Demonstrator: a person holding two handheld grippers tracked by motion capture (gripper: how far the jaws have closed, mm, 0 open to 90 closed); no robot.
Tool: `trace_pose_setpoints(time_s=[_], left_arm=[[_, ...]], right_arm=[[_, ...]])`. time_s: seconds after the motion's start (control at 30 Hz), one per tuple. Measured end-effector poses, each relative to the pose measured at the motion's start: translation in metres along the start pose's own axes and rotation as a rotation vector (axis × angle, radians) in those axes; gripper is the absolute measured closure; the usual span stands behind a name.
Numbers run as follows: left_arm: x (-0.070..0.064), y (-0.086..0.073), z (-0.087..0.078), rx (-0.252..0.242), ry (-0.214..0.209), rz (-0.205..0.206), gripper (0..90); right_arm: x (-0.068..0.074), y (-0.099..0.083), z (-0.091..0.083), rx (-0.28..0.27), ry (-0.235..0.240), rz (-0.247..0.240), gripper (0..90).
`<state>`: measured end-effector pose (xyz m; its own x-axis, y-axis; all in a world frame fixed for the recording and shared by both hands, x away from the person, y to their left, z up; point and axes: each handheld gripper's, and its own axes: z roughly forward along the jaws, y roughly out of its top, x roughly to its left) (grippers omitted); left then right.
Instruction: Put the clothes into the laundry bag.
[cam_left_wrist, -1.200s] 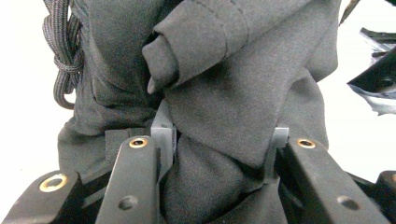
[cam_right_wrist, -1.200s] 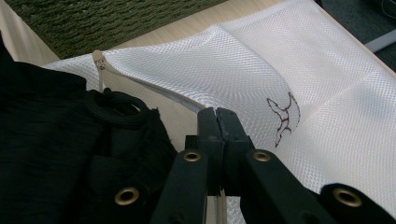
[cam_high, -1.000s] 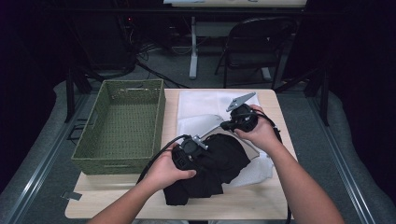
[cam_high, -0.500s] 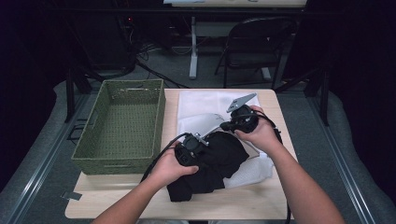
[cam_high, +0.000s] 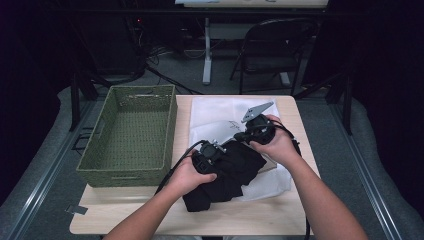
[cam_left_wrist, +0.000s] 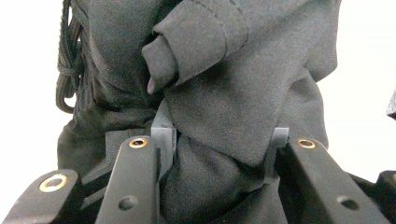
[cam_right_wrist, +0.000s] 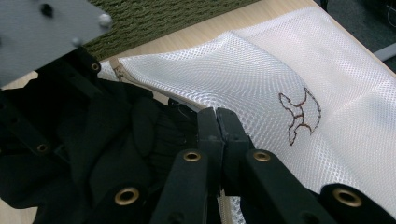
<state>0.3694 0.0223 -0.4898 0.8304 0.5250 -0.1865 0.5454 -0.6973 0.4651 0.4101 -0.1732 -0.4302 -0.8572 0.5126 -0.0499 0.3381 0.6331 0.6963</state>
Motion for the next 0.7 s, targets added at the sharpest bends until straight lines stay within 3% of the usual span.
trace_pose_setpoints(time_s=[0.5, 0.7], left_arm=[[0.009, 0.010, 0.011, -0.022, 0.021, -0.067, 61.1], [0.015, 0.010, 0.012, -0.036, 0.031, -0.084, 61.1]], right_arm=[[0.008, 0.000, -0.001, -0.013, 0.010, -0.016, 89.8], [0.011, -0.004, -0.002, -0.014, 0.019, 0.000, 89.8]])
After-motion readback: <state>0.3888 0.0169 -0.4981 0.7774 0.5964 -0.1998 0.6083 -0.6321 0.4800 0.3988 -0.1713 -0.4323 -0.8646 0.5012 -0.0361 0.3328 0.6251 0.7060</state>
